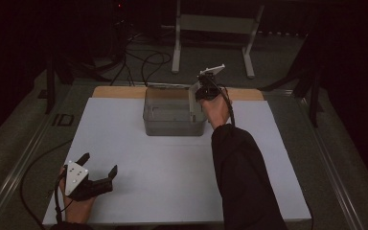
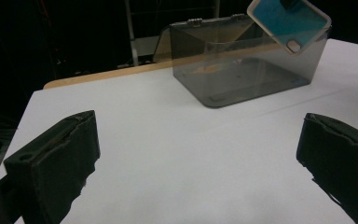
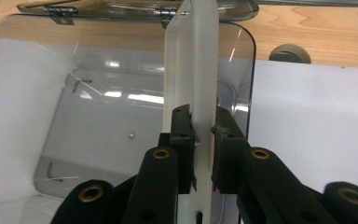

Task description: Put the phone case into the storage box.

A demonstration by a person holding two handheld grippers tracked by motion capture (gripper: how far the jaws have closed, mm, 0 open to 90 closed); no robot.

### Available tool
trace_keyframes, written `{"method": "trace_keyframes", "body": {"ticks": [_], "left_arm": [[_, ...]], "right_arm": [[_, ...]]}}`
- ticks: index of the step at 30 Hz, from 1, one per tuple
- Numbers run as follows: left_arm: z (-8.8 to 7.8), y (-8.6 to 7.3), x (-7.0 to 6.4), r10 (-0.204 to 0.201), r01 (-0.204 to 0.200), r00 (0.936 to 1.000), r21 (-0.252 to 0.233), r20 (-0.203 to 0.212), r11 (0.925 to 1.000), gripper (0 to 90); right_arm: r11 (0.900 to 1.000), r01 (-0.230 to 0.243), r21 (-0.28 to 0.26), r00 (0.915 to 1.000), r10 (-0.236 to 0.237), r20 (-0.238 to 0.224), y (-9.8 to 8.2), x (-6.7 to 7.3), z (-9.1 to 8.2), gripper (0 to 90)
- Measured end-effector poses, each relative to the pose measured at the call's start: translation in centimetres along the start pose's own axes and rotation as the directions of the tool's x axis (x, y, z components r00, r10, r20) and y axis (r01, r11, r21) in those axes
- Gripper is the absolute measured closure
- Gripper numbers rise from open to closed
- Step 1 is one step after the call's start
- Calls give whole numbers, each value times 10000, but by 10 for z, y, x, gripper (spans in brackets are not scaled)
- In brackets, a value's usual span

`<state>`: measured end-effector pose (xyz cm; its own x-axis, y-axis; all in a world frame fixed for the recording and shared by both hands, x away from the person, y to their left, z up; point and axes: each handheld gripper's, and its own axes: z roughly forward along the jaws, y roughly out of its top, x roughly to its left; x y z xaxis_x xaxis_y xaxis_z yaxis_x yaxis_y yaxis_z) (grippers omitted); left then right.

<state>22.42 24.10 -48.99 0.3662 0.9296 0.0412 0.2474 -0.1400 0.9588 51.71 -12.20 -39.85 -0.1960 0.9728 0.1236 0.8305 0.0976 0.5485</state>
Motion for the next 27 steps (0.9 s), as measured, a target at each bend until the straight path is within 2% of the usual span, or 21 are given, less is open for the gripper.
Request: {"method": "trace_keyframes", "body": {"ticks": [2, 9, 27], "left_arm": [[0, 0, 0, 10, -10, 10000, 3, 4, 10000, 4], [0, 0, 1, -26, 26, 10000, 8, -8, 10000, 4], [0, 0, 1, -34, 34, 10000, 10, -11, 10000, 4]], "right_arm": [[9997, 242, 97, 9993, -245, 267, -3, 3, 5, 815], [9996, 84, 268, 9994, -93, 347, -6, 2, 14, 815], [9951, -130, 977, 9947, 29, 1024, -9, 2, 30, 815]]}}
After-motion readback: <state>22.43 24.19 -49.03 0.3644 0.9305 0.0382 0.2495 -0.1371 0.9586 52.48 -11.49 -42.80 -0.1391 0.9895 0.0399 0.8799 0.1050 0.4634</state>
